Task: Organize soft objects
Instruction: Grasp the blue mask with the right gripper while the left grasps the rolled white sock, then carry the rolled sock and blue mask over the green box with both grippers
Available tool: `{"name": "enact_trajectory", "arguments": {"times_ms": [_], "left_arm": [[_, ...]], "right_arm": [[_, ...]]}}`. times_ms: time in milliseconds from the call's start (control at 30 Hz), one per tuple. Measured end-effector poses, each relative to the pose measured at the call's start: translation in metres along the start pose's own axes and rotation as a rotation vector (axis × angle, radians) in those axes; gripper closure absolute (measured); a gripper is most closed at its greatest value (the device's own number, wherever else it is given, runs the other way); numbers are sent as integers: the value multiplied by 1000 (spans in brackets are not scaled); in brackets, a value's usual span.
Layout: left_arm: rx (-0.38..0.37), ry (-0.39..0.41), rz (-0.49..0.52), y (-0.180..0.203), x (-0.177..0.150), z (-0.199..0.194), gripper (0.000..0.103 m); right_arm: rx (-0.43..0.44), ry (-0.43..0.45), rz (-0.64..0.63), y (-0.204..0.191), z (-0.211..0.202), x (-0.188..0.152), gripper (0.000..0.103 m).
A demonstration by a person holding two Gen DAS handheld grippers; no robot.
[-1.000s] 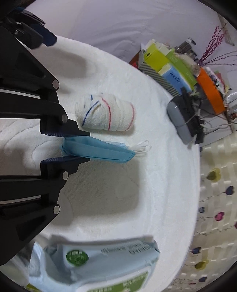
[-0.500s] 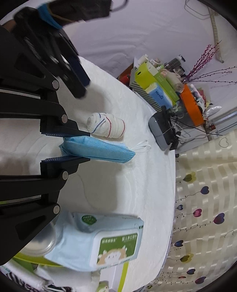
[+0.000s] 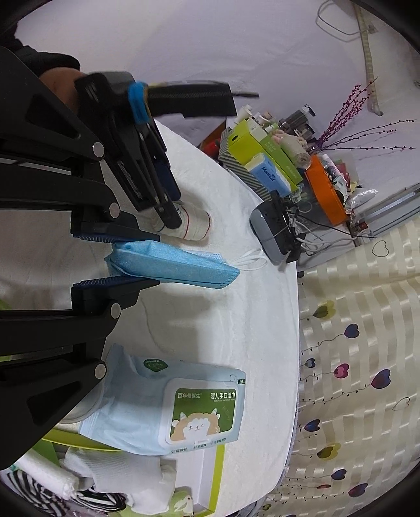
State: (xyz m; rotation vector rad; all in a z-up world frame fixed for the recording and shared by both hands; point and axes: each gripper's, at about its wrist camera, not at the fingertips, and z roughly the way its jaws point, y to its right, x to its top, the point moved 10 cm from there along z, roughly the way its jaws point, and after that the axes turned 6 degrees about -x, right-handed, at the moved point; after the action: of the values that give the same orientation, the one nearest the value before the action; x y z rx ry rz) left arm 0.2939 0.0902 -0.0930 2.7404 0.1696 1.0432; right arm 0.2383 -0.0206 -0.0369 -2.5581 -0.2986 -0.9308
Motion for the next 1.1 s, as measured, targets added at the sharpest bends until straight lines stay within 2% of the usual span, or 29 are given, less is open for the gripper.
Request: {"name": "enact_trajectory", "arguments": {"times_ms": [267, 333, 433, 733, 1100], "left_arm": [[42, -25, -2, -9, 1, 23, 52], [43, -25, 6, -10, 0, 25, 57], [46, -16, 21, -8, -1, 22, 59], [31, 56, 43, 12, -4, -25, 59], [-18, 153, 52, 46, -23, -100, 59]], "right_arm": [[6, -1, 0, 3, 1, 1, 85], [5, 3, -1, 3, 1, 2, 85], [3, 8, -4, 3, 2, 1, 85], [14, 30, -27, 1, -13, -4, 85], [27, 99, -65, -3, -66, -20, 85]]}}
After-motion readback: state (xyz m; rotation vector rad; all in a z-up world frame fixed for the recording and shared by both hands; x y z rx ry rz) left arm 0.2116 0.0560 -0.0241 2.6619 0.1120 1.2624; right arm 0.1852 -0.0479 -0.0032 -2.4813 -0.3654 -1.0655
